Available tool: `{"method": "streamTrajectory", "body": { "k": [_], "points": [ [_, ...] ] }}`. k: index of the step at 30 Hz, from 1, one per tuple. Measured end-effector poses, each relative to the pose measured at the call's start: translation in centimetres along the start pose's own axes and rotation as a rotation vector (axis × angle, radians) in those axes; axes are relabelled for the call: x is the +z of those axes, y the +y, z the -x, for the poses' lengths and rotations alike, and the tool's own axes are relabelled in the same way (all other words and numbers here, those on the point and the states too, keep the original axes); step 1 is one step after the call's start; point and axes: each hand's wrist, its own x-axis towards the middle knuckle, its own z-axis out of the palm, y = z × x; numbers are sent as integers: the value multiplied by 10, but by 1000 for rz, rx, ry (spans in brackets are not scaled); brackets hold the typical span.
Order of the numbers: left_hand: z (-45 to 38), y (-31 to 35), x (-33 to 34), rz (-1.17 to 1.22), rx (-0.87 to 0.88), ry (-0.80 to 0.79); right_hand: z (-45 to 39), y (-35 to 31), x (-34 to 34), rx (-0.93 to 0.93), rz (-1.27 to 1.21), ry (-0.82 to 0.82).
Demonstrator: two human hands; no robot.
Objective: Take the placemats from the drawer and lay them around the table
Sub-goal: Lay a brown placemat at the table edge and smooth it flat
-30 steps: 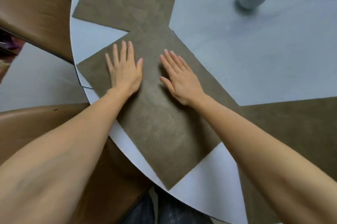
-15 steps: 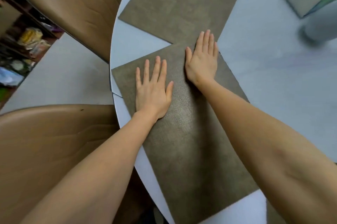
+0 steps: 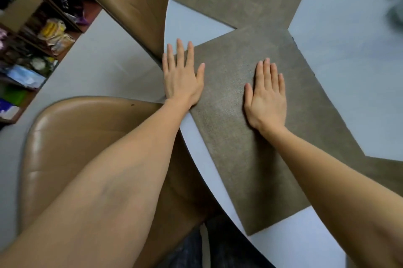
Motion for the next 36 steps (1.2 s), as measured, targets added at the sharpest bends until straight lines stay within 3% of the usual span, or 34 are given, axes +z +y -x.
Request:
{"method": "streamTrajectory", "body": {
  "k": [3,9,15,21,25,28,33,36],
  "points": [
    [37,15,8,-17,0,17,1,-1,0,6,0,20],
    [108,31,22,-35,350,-53,9,-5,5,61,-17,43],
    [104,32,18,-60,327,-57,108,-8,16,45,-9,15],
    [112,36,11,-106,349,-156,196,35,13,-11,55,-76],
    [174,38,9,-207,675,-277,234,53,7,164,27,-102],
    [220,39,2,-279,801,-387,246,51,-5,219,-12,-180],
    [222,54,-43,-370,705,-647,241,39,-42,256,-44,-464],
    [225,56,-90,-290,552,-674,224,22,-75,161,11,-520]
  ]
}}
